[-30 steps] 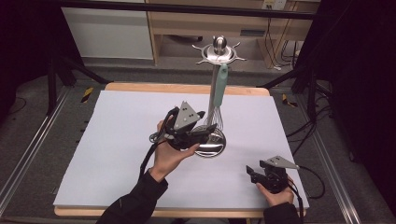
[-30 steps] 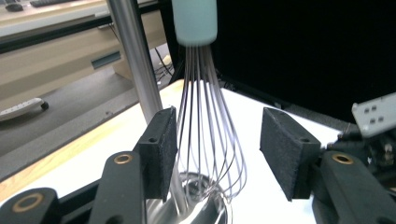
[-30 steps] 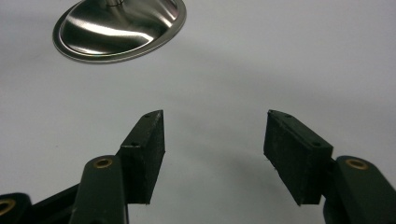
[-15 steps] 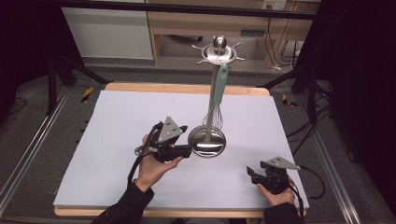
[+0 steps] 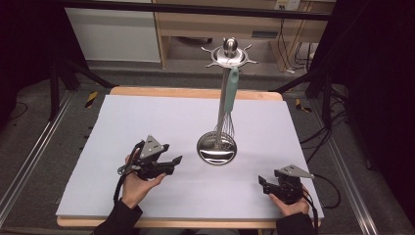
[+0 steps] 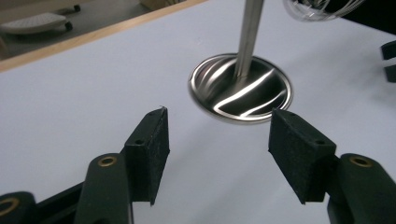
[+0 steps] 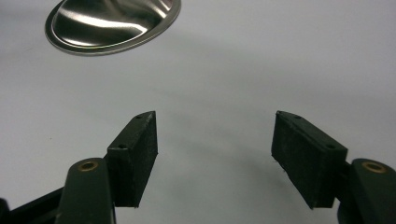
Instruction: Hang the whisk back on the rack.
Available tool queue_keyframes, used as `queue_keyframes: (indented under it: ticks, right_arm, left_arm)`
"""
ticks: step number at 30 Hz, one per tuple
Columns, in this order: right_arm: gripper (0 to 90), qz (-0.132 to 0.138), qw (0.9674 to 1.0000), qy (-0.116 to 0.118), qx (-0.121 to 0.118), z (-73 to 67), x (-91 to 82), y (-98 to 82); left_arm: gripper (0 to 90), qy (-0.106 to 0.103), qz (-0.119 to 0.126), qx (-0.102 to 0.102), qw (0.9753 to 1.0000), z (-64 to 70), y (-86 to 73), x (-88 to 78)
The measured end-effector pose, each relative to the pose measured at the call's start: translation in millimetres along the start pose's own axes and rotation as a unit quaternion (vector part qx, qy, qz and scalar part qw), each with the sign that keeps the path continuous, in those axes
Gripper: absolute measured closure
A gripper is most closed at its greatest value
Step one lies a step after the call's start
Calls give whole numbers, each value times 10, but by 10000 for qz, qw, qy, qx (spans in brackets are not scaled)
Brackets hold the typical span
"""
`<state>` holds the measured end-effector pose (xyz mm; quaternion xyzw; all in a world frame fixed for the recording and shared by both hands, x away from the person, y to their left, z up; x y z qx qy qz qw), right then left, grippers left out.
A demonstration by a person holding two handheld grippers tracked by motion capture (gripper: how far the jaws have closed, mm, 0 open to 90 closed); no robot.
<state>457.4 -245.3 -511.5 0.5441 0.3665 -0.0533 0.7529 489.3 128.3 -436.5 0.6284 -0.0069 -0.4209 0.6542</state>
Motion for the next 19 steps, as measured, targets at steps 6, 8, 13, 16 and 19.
queue_keyframes:
  ticks: [6, 8, 13, 16, 19]
  right_arm:
    - [272, -57, 10000, 17, -33, -14, 8, -18]
    - [266, -63, 10000, -5, -46, -11, 14, -22]
    - [227, -103, 9999, -20, -44, -3, 23, -38]
    - [207, -102, 9999, -64, -26, -7, 15, -41]
    - [203, -102, 9999, -65, -29, -3, 18, -46]
  left_arm:
    - [343, 396, -63, -196, 9990, -359, -241, -95]
    - [338, 441, -67, -214, 9988, -413, -278, -115]
    - [322, 748, -17, -411, 9963, -687, -439, -175]
    - [311, 902, -19, -608, 9941, -858, -510, -189]
    - [300, 955, -35, -643, 9933, -913, -523, -196]
Point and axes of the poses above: each handheld gripper's, and its own axes: x roughly forward along the jaws, y roughly out of its top, z roughly to its right, the point moved 6 cm from there along x, roughly forward along the jaws, and after that the axes turned 15 degrees about -x, right-handed, at the moved point
